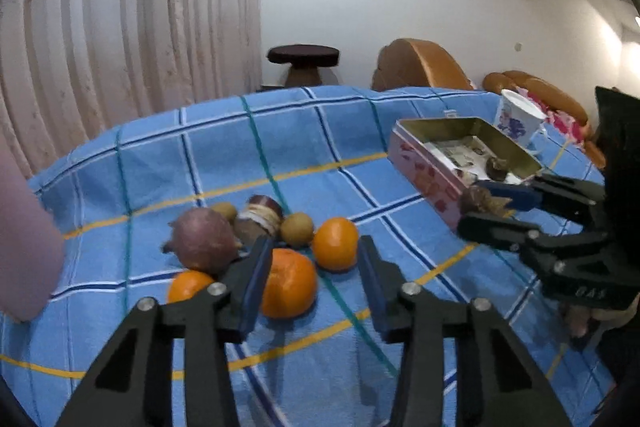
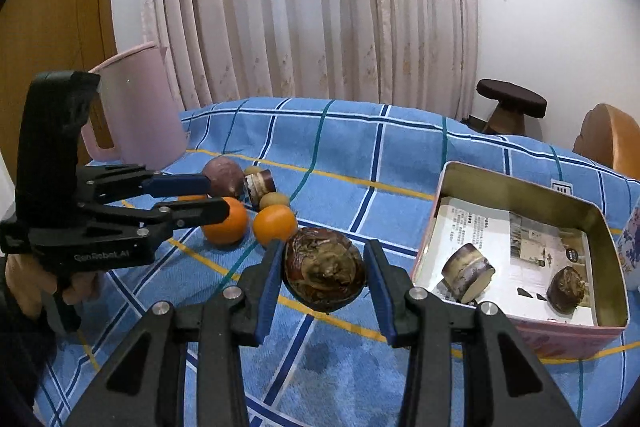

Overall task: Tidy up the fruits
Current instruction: 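Grasp the large orange with the left tool, then lower the orange and brown fruit into the tin box and open both tools, then grasp a medium orange with the right tool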

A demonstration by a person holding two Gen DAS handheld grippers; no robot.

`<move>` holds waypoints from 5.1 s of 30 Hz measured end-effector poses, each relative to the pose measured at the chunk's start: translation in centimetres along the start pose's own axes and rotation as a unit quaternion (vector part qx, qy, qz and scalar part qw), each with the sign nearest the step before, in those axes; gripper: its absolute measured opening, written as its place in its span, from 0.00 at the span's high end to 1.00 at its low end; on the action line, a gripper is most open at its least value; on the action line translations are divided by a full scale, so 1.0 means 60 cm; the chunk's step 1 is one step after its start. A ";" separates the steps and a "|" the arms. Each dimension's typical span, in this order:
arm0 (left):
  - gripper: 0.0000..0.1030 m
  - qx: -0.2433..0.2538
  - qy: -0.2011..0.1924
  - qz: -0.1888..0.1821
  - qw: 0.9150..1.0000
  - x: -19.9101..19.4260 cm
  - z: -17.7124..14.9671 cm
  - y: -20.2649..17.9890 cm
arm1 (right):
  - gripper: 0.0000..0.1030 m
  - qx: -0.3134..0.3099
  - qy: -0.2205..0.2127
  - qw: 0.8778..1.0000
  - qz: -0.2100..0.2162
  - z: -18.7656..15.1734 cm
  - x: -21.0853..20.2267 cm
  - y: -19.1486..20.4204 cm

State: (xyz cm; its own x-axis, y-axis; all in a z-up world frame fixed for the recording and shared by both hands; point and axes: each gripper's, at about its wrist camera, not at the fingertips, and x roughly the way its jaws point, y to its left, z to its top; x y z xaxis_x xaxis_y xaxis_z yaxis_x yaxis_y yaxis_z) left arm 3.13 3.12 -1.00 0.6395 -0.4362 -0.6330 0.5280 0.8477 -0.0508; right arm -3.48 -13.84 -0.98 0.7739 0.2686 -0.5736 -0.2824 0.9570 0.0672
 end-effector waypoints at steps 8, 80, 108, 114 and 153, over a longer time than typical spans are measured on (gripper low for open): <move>0.39 -0.011 0.062 0.041 0.997 0.058 -0.015 0.002 | 0.58 0.003 0.000 1.000 0.006 0.001 -0.002 -0.002; 0.53 -0.046 -0.008 0.058 0.997 0.174 0.108 -0.276 | 0.58 0.153 0.000 0.977 -0.147 -0.012 -0.036 -0.302; 0.00 -0.090 -0.088 0.116 0.985 0.059 0.105 -0.223 | 0.27 0.198 -0.110 0.966 -0.126 -0.014 -0.087 -0.293; 0.00 -0.091 -0.092 0.175 0.976 0.043 0.071 -0.160 | 0.28 0.153 -0.125 0.966 -0.165 -0.011 -0.090 -0.257; 0.00 -0.193 -0.051 0.260 0.945 -0.055 -0.031 0.166 | 0.27 0.034 0.012 0.997 -0.070 0.048 0.101 0.065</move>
State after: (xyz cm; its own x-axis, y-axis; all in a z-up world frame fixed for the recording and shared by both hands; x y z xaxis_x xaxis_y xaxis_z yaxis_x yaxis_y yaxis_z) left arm 5.24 13.57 -0.87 0.8170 0.0602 -0.5735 -0.1036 0.9937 -0.0432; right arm 1.76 -8.17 -1.84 0.7895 0.1292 -0.6001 -0.1319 0.9905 0.0396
